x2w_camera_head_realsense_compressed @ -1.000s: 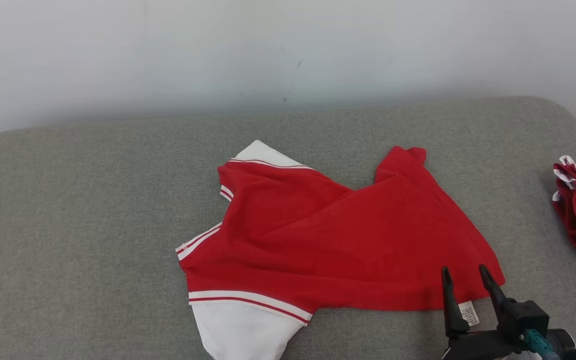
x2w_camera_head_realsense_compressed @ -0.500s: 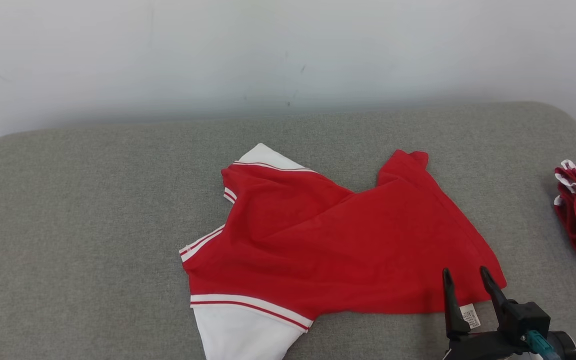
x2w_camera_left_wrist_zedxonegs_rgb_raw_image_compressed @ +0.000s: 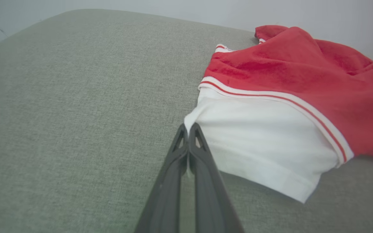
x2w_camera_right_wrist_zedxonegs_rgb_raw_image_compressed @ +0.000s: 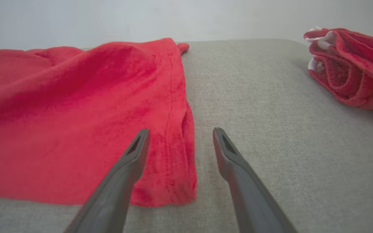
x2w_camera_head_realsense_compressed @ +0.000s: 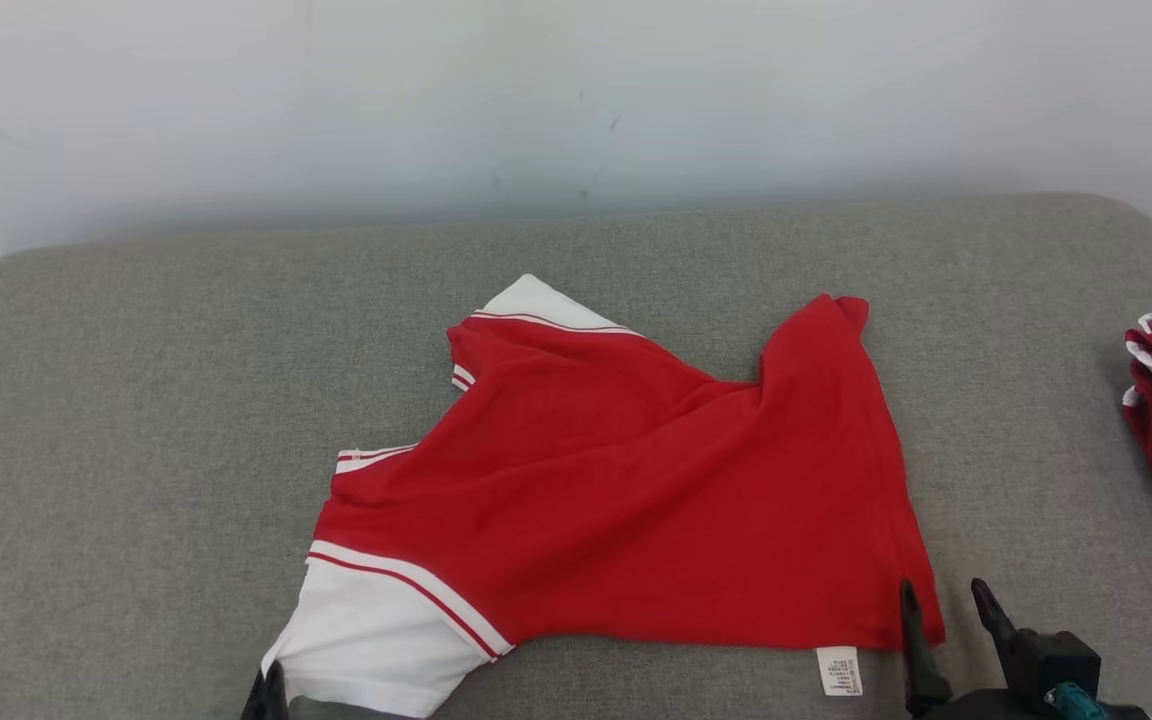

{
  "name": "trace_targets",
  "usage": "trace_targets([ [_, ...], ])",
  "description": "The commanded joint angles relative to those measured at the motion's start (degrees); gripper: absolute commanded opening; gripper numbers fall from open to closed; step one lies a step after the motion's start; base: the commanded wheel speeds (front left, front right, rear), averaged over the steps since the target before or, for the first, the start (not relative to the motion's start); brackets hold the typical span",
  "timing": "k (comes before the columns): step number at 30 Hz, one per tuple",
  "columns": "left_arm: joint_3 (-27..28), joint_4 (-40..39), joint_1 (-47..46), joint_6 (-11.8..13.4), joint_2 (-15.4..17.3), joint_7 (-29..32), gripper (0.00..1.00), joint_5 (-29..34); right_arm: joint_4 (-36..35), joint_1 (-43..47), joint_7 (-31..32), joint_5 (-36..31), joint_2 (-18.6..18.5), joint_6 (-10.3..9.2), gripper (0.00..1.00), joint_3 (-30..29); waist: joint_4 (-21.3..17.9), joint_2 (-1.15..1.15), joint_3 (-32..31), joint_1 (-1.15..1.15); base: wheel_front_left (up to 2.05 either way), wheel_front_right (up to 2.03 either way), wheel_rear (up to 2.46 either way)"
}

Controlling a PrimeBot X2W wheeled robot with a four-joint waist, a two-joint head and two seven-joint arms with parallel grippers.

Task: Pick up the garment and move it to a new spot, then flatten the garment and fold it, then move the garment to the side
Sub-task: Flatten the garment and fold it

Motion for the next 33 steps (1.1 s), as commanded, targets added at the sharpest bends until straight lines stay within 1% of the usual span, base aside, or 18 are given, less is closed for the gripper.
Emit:
trace_targets([
  [1, 0.7, -0.4, 0.4, 0.0, 0.1, -0.2, 0.00, 0.2, 1.2, 0.2, -0.3, -0.2, -0.3, 0.06, 1.00, 0.2, 0.1, 0.00, 0.3, 0.00, 0.00, 0.00, 0.00],
  [4, 1.3, -0.5, 0.4, -0.4, 0.1, -0.2, 0.00, 0.3, 3.1, 0.4, -0.3, -0.2, -0.4, 0.06, 1.00, 0.2, 0.1, 0.00, 0.6, 0.00, 0.00, 0.00, 0.00],
  [9, 0.6, -0.3, 0.3, -0.6, 0.1, -0.2, 0.00, -0.1, 5.6, 0.2, -0.3, 0.2, -0.5, 0.06, 1.00, 0.1, 0.0, 0.00, 0.8, 0.00, 0.00, 0.00, 0.00],
  [14, -0.5, -0.4, -0.3, -0.4, 0.1, -0.2, 0.00, 0.0, 10.6, -0.6, -0.1, 1.6, -0.9, 0.06, 1.00, 2.1, 0.2, 0.00, 0.9, 0.00, 0.00, 0.00, 0.00],
  [15, -0.7, -0.6, -0.4, -0.4, 0.1, -0.2, 0.00, 0.1, 11.6, -0.7, 0.0, 2.0, -1.0, 0.06, 0.81, 2.5, 0.2, 0.00, 0.9, 0.00, 0.00, 0.00, 0.00],
  [16, -0.8, -0.7, -0.5, -0.3, 0.1, -0.2, 0.00, 0.1, 12.4, -0.9, 0.0, 2.4, -1.2, 0.06, 0.53, 3.1, 0.3, 0.00, 1.0, 0.00, 0.00, 0.00, 0.00],
  [18, -0.9, -1.0, -0.6, -0.2, 0.1, -0.2, 0.00, 0.1, 13.3, -1.4, 0.1, 3.4, -1.6, 0.06, 0.18, 3.6, 0.3, 0.00, 1.0, 0.00, 0.00, 0.00, 0.00],
  [19, -0.9, -1.1, -0.6, -0.3, 0.1, -0.2, 0.00, 0.1, 13.7, -1.6, 0.1, 3.9, -1.9, 0.06, 0.04, 3.9, 0.3, 0.00, 1.0, 0.00, 0.00, 0.00, 0.00],
  [20, -0.9, -1.2, -0.7, -0.3, 0.1, -0.2, 0.00, 0.2, 13.9, -2.0, 0.1, 4.5, -2.2, 0.06, 0.00, 4.3, 0.3, 0.00, 1.1, 0.00, 0.00, 0.00, 0.00],
  [23, -0.7, -1.5, -0.7, -0.5, 0.1, -0.2, 0.00, 0.5, 14.0, -3.6, 0.1, 6.2, -3.3, 0.05, 0.00, 5.3, 0.3, 0.00, 1.0, 0.00, 0.00, 0.00, 0.00],
  [26, -0.3, -3.3, -1.1, -0.8, 0.1, -0.2, 0.00, 1.1, 11.1, -4.5, -0.1, 9.0, -3.7, 0.06, 0.00, 6.1, 0.3, 0.00, 0.8, 0.00, 0.00, 0.00, 0.00],
  [28, -0.1, -4.9, -1.4, -1.5, 0.1, -0.2, 0.00, 2.4, 6.8, -5.1, -0.2, 10.4, -4.1, 0.06, 0.00, 6.8, 0.3, 0.00, 0.4, 0.00, 0.00, 0.00, 0.00],
  [33, 2.7, -9.3, -4.7, -3.2, 0.6, -0.2, 0.00, 5.5, -6.5, -6.9, -0.1, 13.2, -5.0, 0.06, 0.00, 8.7, 0.1, 0.00, -0.7, 0.00, 0.00, 0.00, 0.00],
])
